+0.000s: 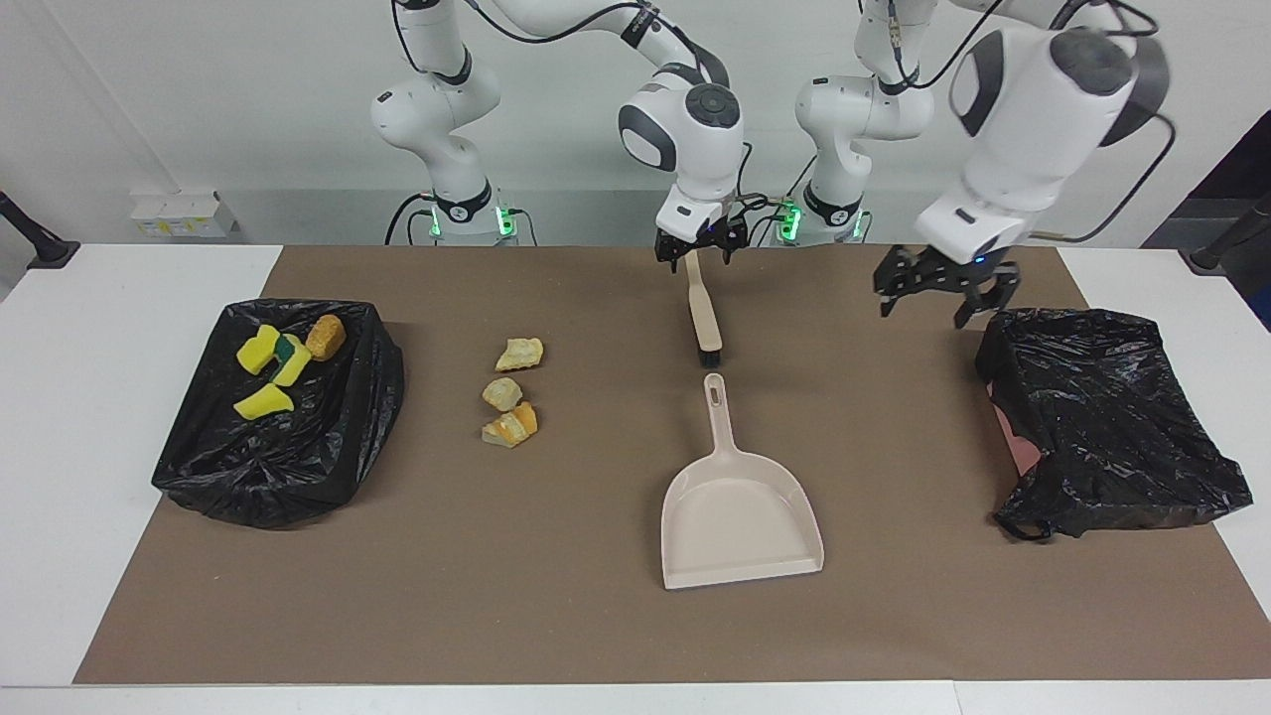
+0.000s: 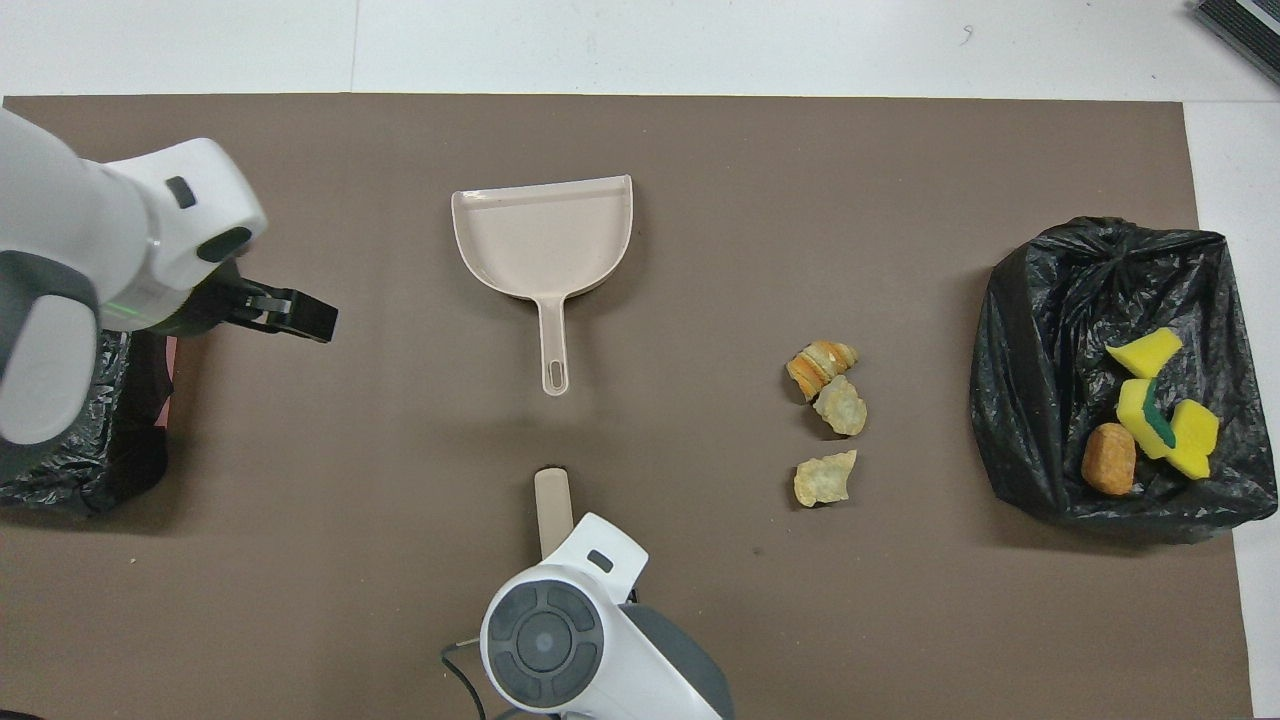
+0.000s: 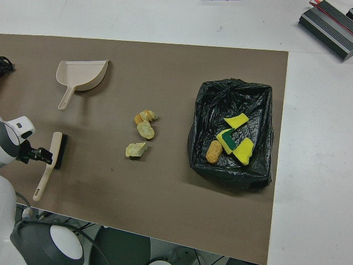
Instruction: Sweep and dump trash in bin
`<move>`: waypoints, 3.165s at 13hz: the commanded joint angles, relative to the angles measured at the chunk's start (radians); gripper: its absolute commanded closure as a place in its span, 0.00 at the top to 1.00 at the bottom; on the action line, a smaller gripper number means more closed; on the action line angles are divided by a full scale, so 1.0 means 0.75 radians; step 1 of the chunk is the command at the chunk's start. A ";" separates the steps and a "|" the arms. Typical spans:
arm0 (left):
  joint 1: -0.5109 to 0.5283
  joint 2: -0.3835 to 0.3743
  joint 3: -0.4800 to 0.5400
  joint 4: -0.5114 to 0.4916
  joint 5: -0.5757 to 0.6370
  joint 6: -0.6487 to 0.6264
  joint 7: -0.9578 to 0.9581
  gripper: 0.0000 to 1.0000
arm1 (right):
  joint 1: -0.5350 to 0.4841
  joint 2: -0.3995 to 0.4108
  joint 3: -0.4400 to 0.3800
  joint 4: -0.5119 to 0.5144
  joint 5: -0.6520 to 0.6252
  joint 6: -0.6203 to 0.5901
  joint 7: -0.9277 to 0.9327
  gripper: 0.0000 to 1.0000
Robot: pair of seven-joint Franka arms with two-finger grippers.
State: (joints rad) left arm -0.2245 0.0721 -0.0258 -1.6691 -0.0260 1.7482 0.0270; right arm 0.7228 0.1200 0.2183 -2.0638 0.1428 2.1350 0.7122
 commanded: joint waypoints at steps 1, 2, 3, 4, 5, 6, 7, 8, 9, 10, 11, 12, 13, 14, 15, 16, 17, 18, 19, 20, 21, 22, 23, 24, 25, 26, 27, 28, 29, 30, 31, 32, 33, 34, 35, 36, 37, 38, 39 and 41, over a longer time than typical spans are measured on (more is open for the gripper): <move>-0.087 0.061 0.020 -0.022 0.008 0.088 -0.058 1.00 | 0.032 -0.043 0.001 -0.158 0.057 0.169 0.048 1.00; -0.120 0.094 0.022 -0.012 0.008 0.105 -0.089 1.00 | 0.046 -0.049 0.001 -0.195 0.057 0.192 0.047 1.00; -0.144 0.137 0.020 0.002 0.006 0.123 -0.130 1.00 | 0.049 -0.060 0.001 -0.208 0.057 0.189 0.044 1.00; -0.173 0.176 0.020 0.004 0.006 0.160 -0.179 1.00 | 0.049 -0.060 0.001 -0.208 0.057 0.189 0.042 1.00; -0.214 0.198 0.020 0.000 0.006 0.195 -0.250 1.00 | 0.049 -0.062 0.001 -0.210 0.057 0.189 0.030 0.95; -0.244 0.233 0.020 0.002 0.006 0.227 -0.314 1.00 | 0.053 -0.060 0.001 -0.214 0.057 0.189 0.030 0.80; -0.269 0.264 0.022 0.004 0.006 0.256 -0.357 1.00 | 0.093 -0.050 0.005 -0.216 0.059 0.193 0.036 0.69; -0.281 0.300 0.022 0.008 0.006 0.301 -0.385 1.00 | 0.106 -0.050 0.005 -0.224 0.059 0.193 0.042 0.64; -0.286 0.345 0.020 0.010 0.006 0.352 -0.408 1.00 | 0.112 -0.054 0.005 -0.228 0.059 0.193 0.040 0.64; -0.302 0.380 0.020 0.014 0.004 0.385 -0.439 1.00 | 0.112 -0.058 0.005 -0.236 0.059 0.193 0.032 0.63; -0.326 0.417 0.020 0.016 0.002 0.416 -0.500 1.00 | 0.112 -0.058 0.005 -0.240 0.059 0.191 0.024 0.54; -0.337 0.454 0.020 0.043 0.006 0.434 -0.537 1.00 | 0.112 -0.058 0.005 -0.239 0.059 0.187 0.024 0.23; -0.363 0.503 0.020 0.078 0.004 0.438 -0.578 1.00 | 0.110 -0.052 0.003 -0.228 0.059 0.178 0.030 0.06; -0.377 0.536 0.020 0.114 0.004 0.444 -0.635 1.00 | 0.102 -0.043 0.003 -0.220 0.059 0.178 0.028 0.02; -0.378 0.544 0.020 0.129 0.004 0.440 -0.660 1.00 | 0.096 -0.037 0.001 -0.210 0.059 0.178 0.028 0.00; -0.378 0.544 0.020 0.129 -0.008 0.440 -0.662 1.00 | 0.090 -0.027 0.001 -0.200 0.059 0.178 0.048 0.00; -0.376 0.544 0.020 0.127 -0.024 0.445 -0.662 1.00 | 0.083 -0.023 -0.001 -0.196 0.059 0.178 0.042 0.00; -0.376 0.544 0.020 0.125 -0.055 0.447 -0.662 1.00 | 0.067 -0.021 -0.001 -0.196 0.059 0.178 0.028 0.00; -0.374 0.544 0.020 0.123 -0.098 0.453 -0.664 1.00 | 0.063 -0.019 -0.001 -0.194 0.051 0.176 0.026 0.00; -0.374 0.542 0.020 0.109 -0.123 0.467 -0.670 1.00 | 0.059 -0.035 -0.001 -0.196 0.037 0.160 0.028 0.00; -0.376 0.542 0.020 0.096 -0.127 0.465 -0.688 1.00 | 0.053 -0.053 -0.009 -0.194 0.033 0.119 0.030 0.00; -0.378 0.540 0.020 0.096 -0.135 0.455 -0.691 0.92 | 0.033 -0.098 -0.009 -0.196 0.020 0.091 0.024 0.00; -0.380 0.538 0.020 0.092 -0.139 0.447 -0.689 0.71 | 0.000 -0.139 -0.007 -0.204 0.002 0.060 0.002 0.00; -0.382 0.538 0.020 0.090 -0.139 0.438 -0.688 0.42 | -0.041 -0.184 -0.007 -0.204 -0.004 0.001 -0.039 0.00; -0.382 0.534 0.020 0.070 -0.139 0.438 -0.688 0.14 | -0.102 -0.243 -0.005 -0.206 -0.004 -0.076 -0.112 0.00; -0.382 0.532 0.020 0.070 -0.141 0.432 -0.688 0.00 | -0.151 -0.298 -0.005 -0.214 -0.004 -0.138 -0.174 0.00; -0.380 0.532 0.020 0.070 -0.141 0.426 -0.688 0.00 | -0.208 -0.350 -0.005 -0.222 -0.004 -0.199 -0.237 0.00; -0.378 0.532 0.020 0.078 -0.139 0.416 -0.686 0.00 | -0.276 -0.397 -0.007 -0.222 -0.004 -0.263 -0.305 0.00; -0.376 0.532 0.020 0.086 -0.135 0.398 -0.684 0.00 | -0.347 -0.442 -0.005 -0.224 -0.004 -0.314 -0.380 0.00; -0.369 0.526 0.022 0.090 -0.121 0.393 -0.674 0.00 | -0.405 -0.473 -0.007 -0.224 -0.004 -0.355 -0.436 0.00; -0.357 0.520 0.022 0.094 -0.107 0.377 -0.664 0.00 | -0.476 -0.497 -0.007 -0.224 -0.012 -0.394 -0.487 0.00; -0.357 0.518 0.024 0.112 -0.080 0.355 -0.627 0.00 | -0.550 -0.504 -0.007 -0.222 -0.065 -0.433 -0.520 0.00; -0.357 0.489 0.030 0.117 -0.060 0.346 -0.570 0.00 | -0.605 -0.504 -0.005 -0.224 -0.147 -0.470 -0.536 0.00; -0.349 0.459 0.036 0.113 -0.055 0.324 -0.483 0.00 | -0.677 -0.500 -0.005 -0.230 -0.216 -0.482 -0.567 0.00; -0.325 0.426 0.036 0.103 -0.057 0.306 -0.375 0.00 | -0.748 -0.495 -0.005 -0.247 -0.266 -0.472 -0.616 0.00; -0.292 0.397 0.036 0.090 -0.057 0.281 -0.266 0.00 | -0.836 -0.485 -0.005 -0.265 -0.315 -0.456 -0.675 0.00; -0.265 0.383 0.036 0.090 -0.057 0.228 -0.138 0.00 | -0.892 -0.463 -0.005 -0.291 -0.362 -0.411 -0.708 0.00; -0.249 0.372 0.036 0.090 -0.057 0.201 0.028 0.00 | -0.918 -0.430 -0.005 -0.308 -0.395 -0.366 -0.712 0.00; -0.226 0.364 0.036 0.088 -0.057 0.187 0.185 0.00 | -0.943 -0.383 -0.005 -0.308 -0.417 -0.360 -0.710 0.00; -0.179 0.362 0.036 0.088 -0.057 0.146 0.425 0.00 | -0.943 -0.322 -0.001 -0.310 -0.452 -0.355 -0.712 0.00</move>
State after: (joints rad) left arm -0.3825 0.3648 0.0061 -1.5817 -0.0819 1.8811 0.2056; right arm 0.0223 -0.1578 0.2006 -2.2934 -0.1653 1.8521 0.1883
